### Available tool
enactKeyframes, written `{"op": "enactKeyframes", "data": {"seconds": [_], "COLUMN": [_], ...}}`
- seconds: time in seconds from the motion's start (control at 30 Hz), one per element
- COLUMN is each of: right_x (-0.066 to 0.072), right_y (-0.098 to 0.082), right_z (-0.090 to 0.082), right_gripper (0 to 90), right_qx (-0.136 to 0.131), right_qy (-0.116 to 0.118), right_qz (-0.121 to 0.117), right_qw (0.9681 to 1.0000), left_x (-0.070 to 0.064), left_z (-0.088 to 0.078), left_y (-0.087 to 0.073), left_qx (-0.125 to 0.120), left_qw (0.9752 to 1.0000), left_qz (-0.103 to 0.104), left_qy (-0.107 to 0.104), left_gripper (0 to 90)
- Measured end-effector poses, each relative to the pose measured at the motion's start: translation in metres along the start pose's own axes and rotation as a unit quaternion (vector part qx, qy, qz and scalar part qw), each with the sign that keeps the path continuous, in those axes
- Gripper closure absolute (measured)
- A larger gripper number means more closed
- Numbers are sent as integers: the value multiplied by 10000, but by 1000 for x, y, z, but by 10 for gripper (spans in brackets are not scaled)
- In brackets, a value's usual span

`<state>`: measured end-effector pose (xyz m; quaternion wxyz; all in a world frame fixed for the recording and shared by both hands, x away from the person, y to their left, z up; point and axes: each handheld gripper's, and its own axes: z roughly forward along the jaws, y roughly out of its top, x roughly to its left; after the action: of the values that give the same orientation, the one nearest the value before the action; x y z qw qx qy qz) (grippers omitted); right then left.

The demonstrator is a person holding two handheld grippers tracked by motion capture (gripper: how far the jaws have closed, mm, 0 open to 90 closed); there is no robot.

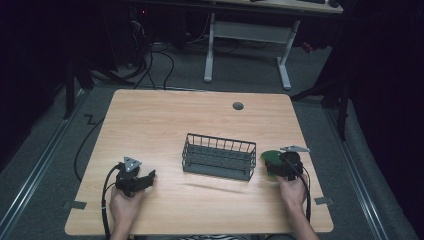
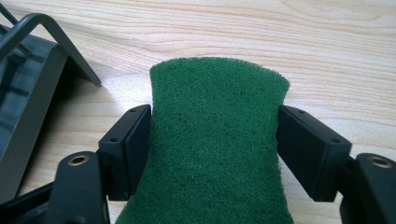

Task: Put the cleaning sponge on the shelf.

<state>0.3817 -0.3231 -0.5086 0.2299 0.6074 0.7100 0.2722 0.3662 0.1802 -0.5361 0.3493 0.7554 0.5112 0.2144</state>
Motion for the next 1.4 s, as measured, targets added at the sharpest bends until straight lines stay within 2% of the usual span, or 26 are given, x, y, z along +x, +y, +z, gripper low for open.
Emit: {"op": "enactKeyframes", "data": {"seconds": [0.33,0.9,1.17,1.4], "right_x": [-1,-8,-13,-17], "right_y": [1,2,9,19], "right_z": [-2,-12,-26,-42], "right_gripper": [310,315,315,315], "right_qx": [45,-4,-60,-145], "right_qy": [1,206,314,496], "right_qz": [-68,-105,-198,-296], "right_qw": [10000,9997,9993,9982], "left_x": [0,0,0,-1], "left_z": [0,0,0,0], "left_y": [0,0,0,0], "left_qx": [3,2,2,6], "left_qw": [10000,10000,10000,10000], "left_qz": [10,12,1,15], "left_qy": [9,11,13,30], "left_gripper": [328,329,330,330]}}
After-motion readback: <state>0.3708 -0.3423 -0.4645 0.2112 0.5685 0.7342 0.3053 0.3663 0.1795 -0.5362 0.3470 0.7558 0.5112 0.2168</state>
